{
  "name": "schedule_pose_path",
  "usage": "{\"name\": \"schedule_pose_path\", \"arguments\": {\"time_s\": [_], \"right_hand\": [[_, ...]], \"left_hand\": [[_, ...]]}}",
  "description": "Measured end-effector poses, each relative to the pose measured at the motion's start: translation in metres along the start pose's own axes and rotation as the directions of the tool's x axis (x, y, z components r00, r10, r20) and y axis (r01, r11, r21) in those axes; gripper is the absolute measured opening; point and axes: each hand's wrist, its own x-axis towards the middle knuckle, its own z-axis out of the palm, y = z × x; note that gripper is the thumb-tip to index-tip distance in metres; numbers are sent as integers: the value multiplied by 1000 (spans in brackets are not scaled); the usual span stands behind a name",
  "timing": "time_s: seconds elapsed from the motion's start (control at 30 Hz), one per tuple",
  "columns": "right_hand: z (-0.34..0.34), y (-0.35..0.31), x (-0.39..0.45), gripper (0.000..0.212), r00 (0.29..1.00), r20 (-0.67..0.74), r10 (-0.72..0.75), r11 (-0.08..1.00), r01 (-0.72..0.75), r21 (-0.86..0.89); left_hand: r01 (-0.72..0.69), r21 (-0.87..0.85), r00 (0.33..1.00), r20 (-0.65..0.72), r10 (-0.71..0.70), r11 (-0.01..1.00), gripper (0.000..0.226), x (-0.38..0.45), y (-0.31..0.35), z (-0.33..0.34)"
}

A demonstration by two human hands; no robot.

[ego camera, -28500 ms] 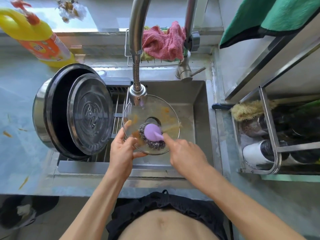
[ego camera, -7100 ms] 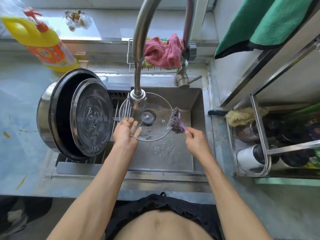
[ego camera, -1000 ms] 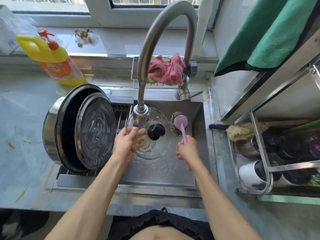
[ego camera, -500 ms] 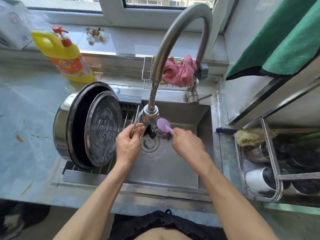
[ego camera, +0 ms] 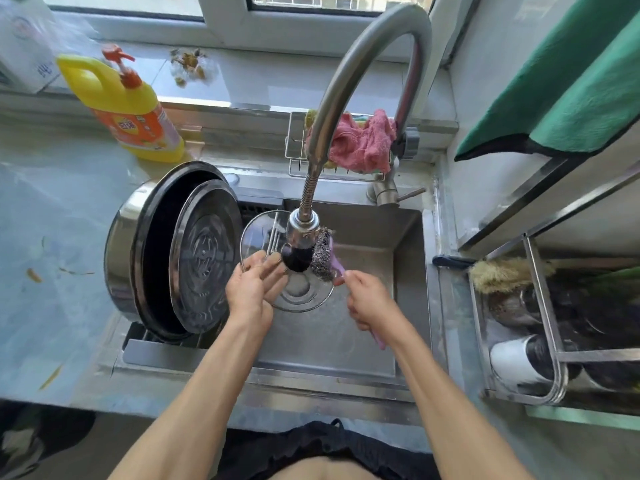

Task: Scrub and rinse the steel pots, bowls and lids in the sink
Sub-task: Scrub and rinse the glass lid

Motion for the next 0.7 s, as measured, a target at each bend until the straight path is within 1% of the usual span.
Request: {"name": "schedule_pose_path", "arguments": {"time_s": [0.03,0.1,0.13,0.2,0.23,0.3,0.4,0.47,0.53,0.57,0.6,0.67,0.7], "right_hand": [[6,4,-3,31,1000,5,4,999,-4,35],[17,8,-10,30,999,-34,-10,999,11,37],[20,9,-14,30,996,-83,-44,999,44,-6],[23,14,-19,31,966,-184,-180,972,146,-184],[25,17,-21,31,948,-198,-251,940,189,-284],[27,18,-24,27,920,-195,-340,848,211,-486],[20,5,-28,32,862,-179,-474,643,200,-739],[15,-9,-28,35,861,-148,-487,544,167,-822],[14,-18,-26,34,873,-131,-470,495,138,-858],[14,-21,-25,34,878,-131,-461,492,130,-861],[15,-25,-23,34,883,-138,-448,514,128,-848],[14,-33,-16,34,889,-177,-423,591,122,-797],[13,-36,-11,35,893,-195,-406,623,114,-774]], "left_hand": [[25,-45,999,-20,-26,999,17,0,-4,3],[36,-73,999,-38,-39,997,16,-2,-10,6],[31,-72,999,-41,-34,997,15,-4,-12,8],[18,-54,999,-35,-20,998,14,-8,-16,13],[6,-40,1000,-25,-7,999,13,-10,-18,15],[-28,-3,1000,-8,28,1000,11,-12,-20,18],[-86,82,996,27,84,993,7,-15,-24,18],[-183,158,983,63,175,970,7,-17,-24,18],[-294,241,955,117,273,925,10,-19,-21,17],[-333,269,942,142,305,904,12,-19,-20,17],[-362,301,931,160,328,882,13,-19,-19,15],[-406,377,914,190,359,832,15,-19,-18,11],[-409,400,912,208,353,820,15,-20,-20,8]]}}
